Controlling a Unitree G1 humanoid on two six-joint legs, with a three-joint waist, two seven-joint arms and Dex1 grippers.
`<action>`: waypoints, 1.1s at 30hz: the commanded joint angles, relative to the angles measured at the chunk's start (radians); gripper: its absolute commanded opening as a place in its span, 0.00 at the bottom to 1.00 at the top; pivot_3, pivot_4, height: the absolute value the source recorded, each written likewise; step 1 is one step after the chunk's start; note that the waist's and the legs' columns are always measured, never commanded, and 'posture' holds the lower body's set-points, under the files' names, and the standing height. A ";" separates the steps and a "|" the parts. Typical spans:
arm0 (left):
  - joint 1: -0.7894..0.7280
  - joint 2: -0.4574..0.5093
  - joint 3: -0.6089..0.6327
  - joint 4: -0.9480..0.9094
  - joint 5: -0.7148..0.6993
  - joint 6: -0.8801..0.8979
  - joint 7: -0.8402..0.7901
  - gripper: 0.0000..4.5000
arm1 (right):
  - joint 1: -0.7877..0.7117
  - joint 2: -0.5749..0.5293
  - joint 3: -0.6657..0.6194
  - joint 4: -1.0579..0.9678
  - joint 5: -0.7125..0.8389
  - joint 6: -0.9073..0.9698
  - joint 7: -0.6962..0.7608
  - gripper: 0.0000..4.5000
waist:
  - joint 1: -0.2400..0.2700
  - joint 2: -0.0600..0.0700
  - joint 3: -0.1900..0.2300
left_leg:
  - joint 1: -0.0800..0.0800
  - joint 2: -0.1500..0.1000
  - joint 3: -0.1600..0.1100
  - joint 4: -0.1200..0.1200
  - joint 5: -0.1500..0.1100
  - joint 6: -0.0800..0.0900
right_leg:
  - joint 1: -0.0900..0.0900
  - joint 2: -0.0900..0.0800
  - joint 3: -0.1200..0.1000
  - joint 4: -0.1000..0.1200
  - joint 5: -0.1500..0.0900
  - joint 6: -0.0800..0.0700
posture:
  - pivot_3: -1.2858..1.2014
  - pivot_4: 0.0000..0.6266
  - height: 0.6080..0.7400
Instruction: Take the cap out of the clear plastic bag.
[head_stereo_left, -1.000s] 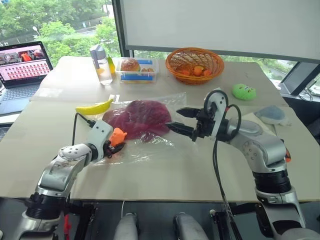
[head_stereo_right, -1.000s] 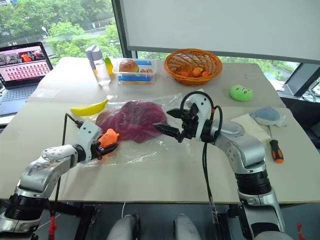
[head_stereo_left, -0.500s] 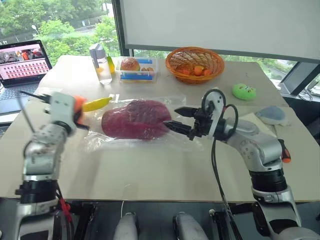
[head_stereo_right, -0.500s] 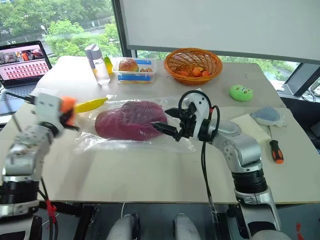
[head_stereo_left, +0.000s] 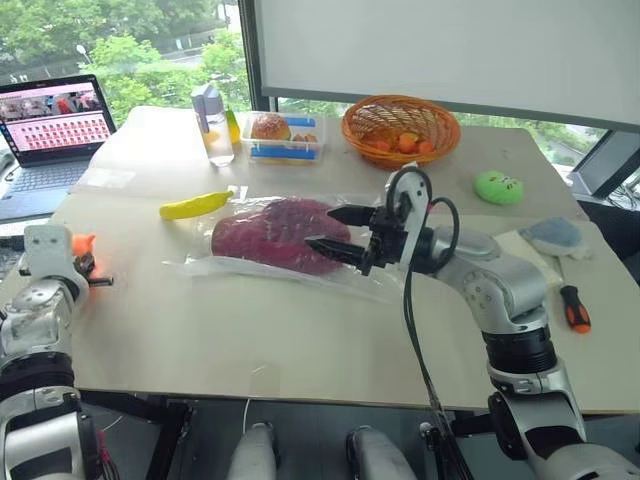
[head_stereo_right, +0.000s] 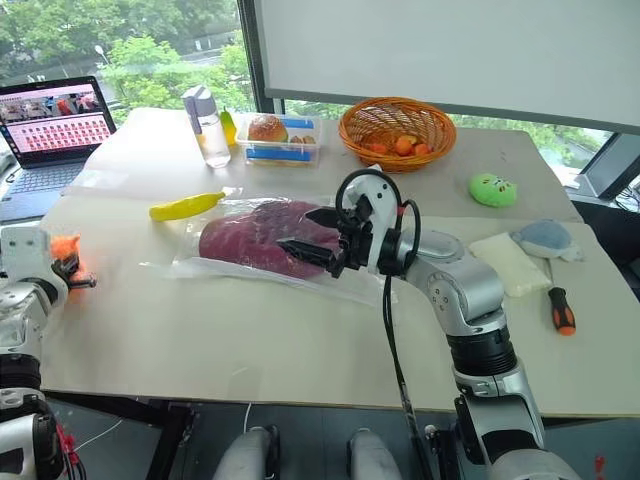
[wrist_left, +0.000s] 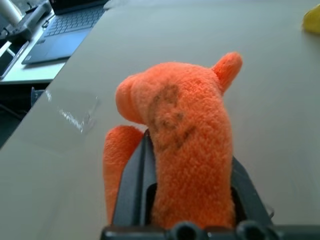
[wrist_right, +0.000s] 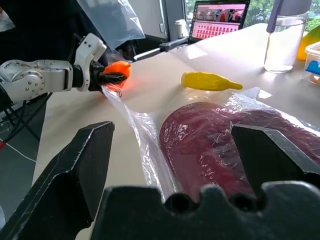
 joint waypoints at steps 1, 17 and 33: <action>0.026 -0.002 0.042 0.022 -0.034 -0.021 -0.005 0.54 | -0.011 -0.013 -0.005 -0.027 0.000 -0.009 0.008 1.00 | -0.003 0.000 0.000 | 0.000 0.000 0.000 0.000 0.000 0.000 | 0.000 0.000 0.000 0.000 0.000 0.000 | 0.52 0.24 0.98; 0.075 0.065 0.129 -0.576 -0.078 0.219 0.123 0.99 | -0.040 -0.010 0.012 0.003 0.009 -0.012 0.042 1.00 | -0.003 -0.002 0.000 | 0.000 0.001 -0.001 0.000 0.000 0.000 | 0.000 0.000 -0.001 0.001 0.001 -0.001 | 0.52 0.24 0.98; -0.364 -0.056 -0.127 -0.113 -0.089 -0.033 -0.185 0.99 | -0.039 0.019 0.010 0.011 -0.022 -0.038 0.009 1.00 | 0.021 -0.002 0.000 | 0.000 0.000 -0.002 0.003 0.000 0.000 | 0.002 0.000 -0.004 0.000 0.001 -0.001 | 0.52 0.24 0.98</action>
